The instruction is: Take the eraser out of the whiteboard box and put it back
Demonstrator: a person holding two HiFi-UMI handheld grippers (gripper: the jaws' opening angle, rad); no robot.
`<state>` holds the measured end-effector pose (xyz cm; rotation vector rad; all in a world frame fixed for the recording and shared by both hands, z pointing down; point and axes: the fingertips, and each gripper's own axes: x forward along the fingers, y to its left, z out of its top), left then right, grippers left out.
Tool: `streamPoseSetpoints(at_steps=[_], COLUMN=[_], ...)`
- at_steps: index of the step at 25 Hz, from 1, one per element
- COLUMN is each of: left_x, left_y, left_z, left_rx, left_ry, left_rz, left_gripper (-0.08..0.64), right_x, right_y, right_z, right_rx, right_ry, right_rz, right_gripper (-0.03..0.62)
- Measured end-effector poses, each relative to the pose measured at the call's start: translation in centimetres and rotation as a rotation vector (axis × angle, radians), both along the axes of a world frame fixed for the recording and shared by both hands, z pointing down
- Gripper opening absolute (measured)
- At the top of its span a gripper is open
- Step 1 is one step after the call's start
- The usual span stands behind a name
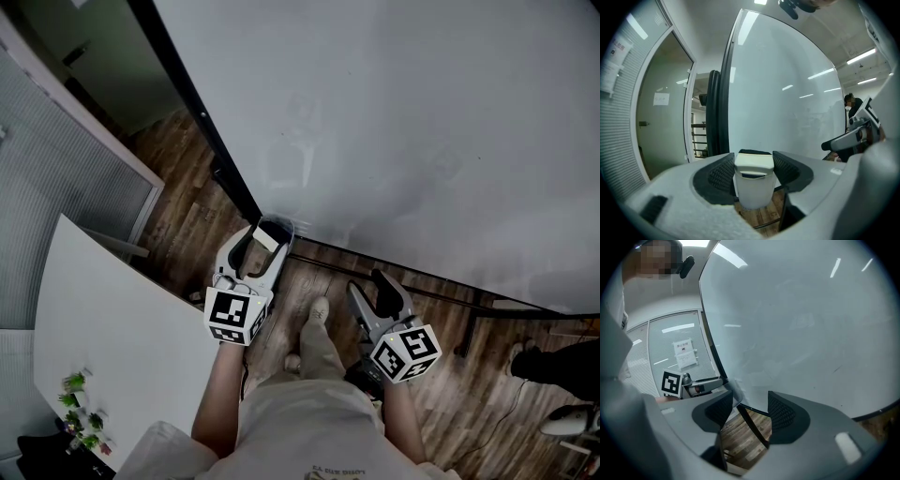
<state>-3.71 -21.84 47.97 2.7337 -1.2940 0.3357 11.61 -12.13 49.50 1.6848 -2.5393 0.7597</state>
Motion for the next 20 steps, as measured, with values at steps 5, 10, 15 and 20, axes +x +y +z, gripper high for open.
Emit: streamPoseSetpoints(at_steps=[5,10,15,20], left_x=[0.00,-0.07,-0.21,-0.19], left_y=[-0.04,-0.07,-0.01,0.19], left_z=[0.04,0.13,0.10,-0.34], left_rx=[0.013,0.002,-0.008,0.001], left_ry=[-0.004,-0.003,-0.004,0.000], left_rz=[-0.001,-0.005,-0.009,-0.008], left_gripper=[0.258,0.256,0.262,0.265], right_x=[0.02,-0.06,-0.02,0.03], right_y=[-0.15,-0.03,0.21,0.30], right_z=[0.02,0.04,-0.10,-0.40], right_rx=[0.000,0.000,0.003,0.012], right_ry=[0.003,0.000,-0.003,-0.006], right_rz=[-0.002,-0.004,-0.001,0.001], right_gripper=[0.236,0.236,0.236,0.236])
